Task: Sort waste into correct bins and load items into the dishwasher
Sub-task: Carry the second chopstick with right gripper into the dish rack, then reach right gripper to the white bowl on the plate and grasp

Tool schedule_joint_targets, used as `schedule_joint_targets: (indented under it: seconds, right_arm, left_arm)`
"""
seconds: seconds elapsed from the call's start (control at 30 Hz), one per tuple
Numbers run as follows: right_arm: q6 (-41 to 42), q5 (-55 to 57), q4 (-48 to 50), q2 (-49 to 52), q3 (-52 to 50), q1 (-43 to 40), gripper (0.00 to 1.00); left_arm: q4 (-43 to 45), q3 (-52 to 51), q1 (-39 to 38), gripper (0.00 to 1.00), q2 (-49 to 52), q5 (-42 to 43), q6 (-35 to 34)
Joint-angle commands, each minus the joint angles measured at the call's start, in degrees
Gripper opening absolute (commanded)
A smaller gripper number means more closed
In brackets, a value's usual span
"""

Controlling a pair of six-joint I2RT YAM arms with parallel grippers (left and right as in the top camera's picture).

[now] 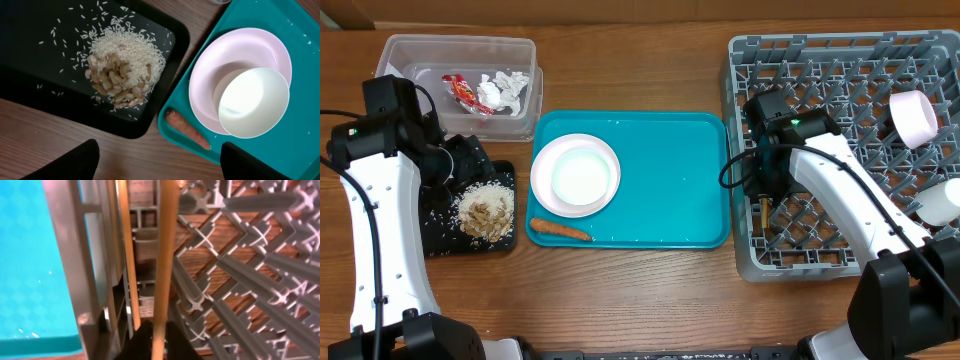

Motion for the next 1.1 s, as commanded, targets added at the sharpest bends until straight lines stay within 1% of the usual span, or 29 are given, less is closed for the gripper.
schedule_joint_targets:
  seconds: [0.0, 0.03, 0.17, 0.23, 0.27, 0.33, 0.47, 0.53, 0.73, 0.93, 1.07]
  right_arm:
    - [-0.3, 0.5, 0.5, -0.4, 0.2, 0.0, 0.32]
    - [-0.3, 0.5, 0.4, -0.7, 0.5, 0.0, 0.35]
    - [-0.3, 0.5, -0.1, -2.9, 3.2, 0.0, 0.38]
    - [-0.3, 0.3, -0.3, -4.5, 5.9, 0.0, 0.44]
    - [-0.3, -0.5, -0.3, -5.2, 7.3, 0.0, 0.5]
    - [-0.3, -5.1, 0.3, -6.1, 10.4, 0.0, 0.59]
    - [-1.6, -18.2, 4.7, -6.3, 14.2, 0.5, 0.59]
    - [-2.0, -21.6, 7.6, -6.2, 14.1, 1.8, 0.59]
    - [-1.7, -22.1, 12.4, -2.7, 14.1, 9.2, 0.62]
    - [-1.4, -22.1, 16.7, 4.9, 14.1, 17.4, 0.62]
    - [-0.9, -22.0, 21.6, 9.9, 14.1, 22.0, 0.61]
  left_arm:
    - [0.2, 0.9, -0.1, 0.8, -1.2, -0.4, -0.7]
    - [0.2, 0.9, -0.1, 0.8, -1.2, -0.4, -0.7]
    - [0.2, 0.9, -0.1, 0.8, -1.2, -0.4, -0.7]
    - [0.2, 0.9, -0.1, 0.8, -1.2, -0.4, -0.7]
    - [0.2, 0.9, -0.1, 0.8, -1.2, -0.4, -0.7]
    - [0.2, 0.9, -0.1, 0.8, -1.2, -0.4, -0.7]
    - [0.2, 0.9, -0.1, 0.8, -1.2, -0.4, -0.8]
    - [0.2, 0.9, -0.1, 0.8, -1.2, -0.4, -0.8]
    - [0.2, 0.9, -0.1, 0.8, -1.2, -0.4, -0.7]
    - [0.2, 0.9, -0.1, 0.8, -1.2, -0.4, -0.7]
    - [0.2, 0.9, -0.1, 0.8, -1.2, -0.4, -0.7]
